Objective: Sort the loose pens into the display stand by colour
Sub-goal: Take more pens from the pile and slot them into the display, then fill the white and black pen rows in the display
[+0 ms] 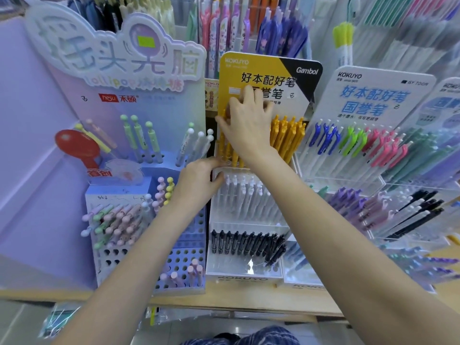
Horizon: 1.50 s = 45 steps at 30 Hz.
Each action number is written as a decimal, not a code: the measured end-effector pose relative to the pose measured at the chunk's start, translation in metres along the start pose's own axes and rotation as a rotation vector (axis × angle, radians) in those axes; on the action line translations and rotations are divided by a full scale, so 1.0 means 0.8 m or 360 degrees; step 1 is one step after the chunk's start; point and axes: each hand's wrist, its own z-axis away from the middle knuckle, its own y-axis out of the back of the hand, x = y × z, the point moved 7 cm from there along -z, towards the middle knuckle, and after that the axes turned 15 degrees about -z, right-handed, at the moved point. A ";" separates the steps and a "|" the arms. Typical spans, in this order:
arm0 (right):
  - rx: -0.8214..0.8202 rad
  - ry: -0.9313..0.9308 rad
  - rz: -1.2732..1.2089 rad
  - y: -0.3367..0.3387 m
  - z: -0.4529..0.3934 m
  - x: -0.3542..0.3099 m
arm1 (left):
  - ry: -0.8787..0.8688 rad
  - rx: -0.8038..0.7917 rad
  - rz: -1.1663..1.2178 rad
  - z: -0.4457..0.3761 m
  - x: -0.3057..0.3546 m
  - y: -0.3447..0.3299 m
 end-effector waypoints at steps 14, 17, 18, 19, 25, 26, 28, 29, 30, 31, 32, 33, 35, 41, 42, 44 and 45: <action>0.0339 -0.0778 -0.0596 0.278 0.232 0.339 | -0.0694 0.0262 0.0231 0.039 0.239 -0.076; 0.0356 -0.1070 -0.0667 0.312 0.310 0.447 | -0.0904 0.0182 0.0330 0.048 0.341 -0.130; 0.0311 -0.1133 -0.0683 0.315 0.334 0.484 | -0.0956 0.0173 0.0370 0.051 0.377 -0.149; 0.0266 -0.1178 -0.0690 0.317 0.356 0.520 | -0.1008 0.0170 0.0402 0.057 0.413 -0.167; -0.0268 -0.1513 -0.0626 0.295 0.468 0.737 | -0.1083 -0.0064 0.0248 0.063 0.615 -0.285; -0.0400 -0.1528 -0.0534 0.291 0.477 0.772 | -0.1068 -0.0127 0.0163 0.059 0.634 -0.305; -0.0688 -0.1558 -0.0310 0.278 0.489 0.831 | -0.1005 -0.0235 0.0019 0.048 0.651 -0.344; -0.0818 -0.1606 -0.0200 0.271 0.496 0.854 | -0.0961 -0.0283 -0.0033 0.043 0.653 -0.362; -0.0912 -0.1635 -0.0134 0.262 0.500 0.867 | -0.0921 -0.0333 -0.0080 0.040 0.653 -0.379; -0.0964 -0.1629 -0.0125 0.251 0.502 0.873 | -0.0887 -0.0379 -0.0132 0.040 0.653 -0.394; -0.0984 -0.1585 -0.0152 0.239 0.502 0.872 | -0.0847 -0.0414 -0.0189 0.040 0.650 -0.409; -0.0970 -0.1526 -0.0198 0.228 0.500 0.866 | -0.0785 -0.0432 -0.0245 0.040 0.645 -0.422; -0.0953 -0.1450 -0.0293 0.208 0.494 0.853 | -0.0609 -0.0599 -0.0341 0.044 0.631 -0.452; -0.0673 -0.1333 -0.0926 0.192 0.460 0.841 | -0.0177 -0.1190 -0.0843 0.093 0.605 -0.528; -0.0603 -0.1261 -0.0882 0.196 0.451 0.853 | -0.0124 -0.1217 -0.0846 0.097 0.604 -0.530; -0.0664 -0.1153 -0.0631 0.192 0.432 0.887 | -0.0022 -0.1260 -0.0815 0.103 0.600 -0.530; -0.0779 -0.1133 -0.0488 0.184 0.422 0.905 | 0.0007 -0.1272 -0.0816 0.104 0.598 -0.529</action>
